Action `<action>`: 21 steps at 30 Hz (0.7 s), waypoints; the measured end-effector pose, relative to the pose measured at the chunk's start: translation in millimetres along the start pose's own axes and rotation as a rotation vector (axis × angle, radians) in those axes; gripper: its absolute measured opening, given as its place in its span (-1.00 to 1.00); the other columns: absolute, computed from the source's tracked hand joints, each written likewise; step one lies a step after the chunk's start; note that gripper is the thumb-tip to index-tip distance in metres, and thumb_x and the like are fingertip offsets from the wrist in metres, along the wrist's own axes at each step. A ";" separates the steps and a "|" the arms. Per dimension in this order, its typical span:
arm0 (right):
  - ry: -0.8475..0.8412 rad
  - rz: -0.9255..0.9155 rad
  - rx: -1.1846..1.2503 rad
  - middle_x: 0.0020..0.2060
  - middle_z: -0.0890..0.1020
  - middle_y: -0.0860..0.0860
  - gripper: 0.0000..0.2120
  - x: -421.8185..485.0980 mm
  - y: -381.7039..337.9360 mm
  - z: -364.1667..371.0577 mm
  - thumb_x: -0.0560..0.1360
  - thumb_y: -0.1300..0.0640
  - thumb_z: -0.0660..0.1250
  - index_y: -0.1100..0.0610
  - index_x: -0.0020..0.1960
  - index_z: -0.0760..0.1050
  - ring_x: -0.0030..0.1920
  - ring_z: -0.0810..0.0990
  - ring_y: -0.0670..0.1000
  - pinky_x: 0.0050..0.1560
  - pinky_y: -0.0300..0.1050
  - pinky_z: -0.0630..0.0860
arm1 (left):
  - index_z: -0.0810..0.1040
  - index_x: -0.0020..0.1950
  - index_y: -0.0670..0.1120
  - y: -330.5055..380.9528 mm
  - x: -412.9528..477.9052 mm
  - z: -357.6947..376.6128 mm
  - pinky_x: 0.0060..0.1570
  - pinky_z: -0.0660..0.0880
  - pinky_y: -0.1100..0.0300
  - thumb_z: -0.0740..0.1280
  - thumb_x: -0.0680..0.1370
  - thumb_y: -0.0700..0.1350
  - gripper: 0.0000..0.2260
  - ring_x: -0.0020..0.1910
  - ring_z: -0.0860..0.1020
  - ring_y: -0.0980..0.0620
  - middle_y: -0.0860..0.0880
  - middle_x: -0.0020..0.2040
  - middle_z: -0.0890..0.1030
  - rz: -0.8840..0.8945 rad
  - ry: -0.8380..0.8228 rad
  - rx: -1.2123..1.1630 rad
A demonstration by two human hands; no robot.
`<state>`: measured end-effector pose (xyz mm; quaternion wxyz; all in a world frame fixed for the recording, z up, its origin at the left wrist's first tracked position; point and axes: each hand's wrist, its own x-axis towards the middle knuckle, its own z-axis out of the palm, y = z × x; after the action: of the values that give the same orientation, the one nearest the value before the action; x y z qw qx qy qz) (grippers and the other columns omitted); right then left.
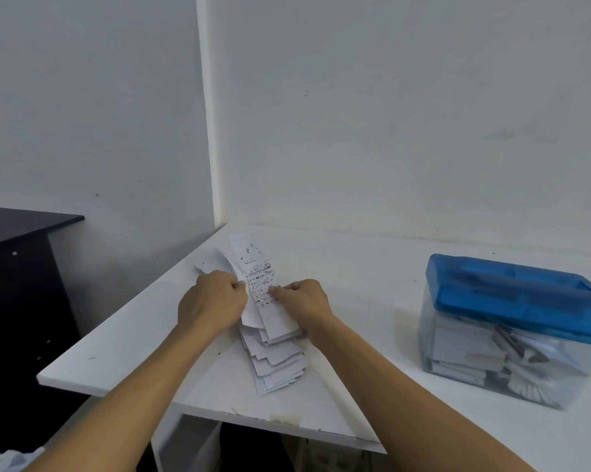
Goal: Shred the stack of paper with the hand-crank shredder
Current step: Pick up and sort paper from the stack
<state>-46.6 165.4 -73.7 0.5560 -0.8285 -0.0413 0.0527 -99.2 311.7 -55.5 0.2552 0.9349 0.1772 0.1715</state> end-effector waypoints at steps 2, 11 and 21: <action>-0.012 -0.009 0.109 -0.32 0.61 -0.02 -0.68 -1.6 -4.2 -4.2 0.51 -0.09 0.42 0.06 -0.32 0.51 -0.20 0.62 0.09 -0.20 -0.12 0.47 | 0.30 -0.39 -0.13 2.5 1.1 -1.2 -0.36 0.25 0.15 0.26 0.67 -0.05 -0.56 -0.42 0.37 -0.06 -0.09 -0.43 0.41 0.024 0.001 -0.195; 0.068 -0.190 0.305 -0.18 0.59 -0.02 -0.80 -15.0 -30.2 -32.1 0.64 0.00 0.25 0.12 -0.05 0.47 -0.20 0.55 -0.03 -0.24 -0.22 0.45 | 0.69 0.02 -0.05 49.7 -12.1 -8.6 -0.13 0.64 0.16 0.25 0.71 -0.06 -0.76 -0.11 0.73 0.00 -0.03 -0.11 0.75 -0.031 -0.204 -0.906; 0.189 -0.348 0.221 -0.03 0.63 0.04 -0.76 -38.0 -81.8 -105.3 0.59 -0.06 0.33 0.12 0.06 0.46 -0.06 0.65 0.03 -0.05 -0.02 0.62 | 0.64 0.15 -0.04 120.6 -27.3 -38.4 -0.14 0.64 0.22 0.23 0.71 -0.07 -0.80 -0.10 0.73 0.03 -0.07 0.01 0.72 0.284 -0.279 -0.908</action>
<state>-71.1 95.0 43.2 0.6456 -0.7441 -0.1254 -0.1175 -109.6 218.9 34.2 0.6321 0.7583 -0.0802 0.1378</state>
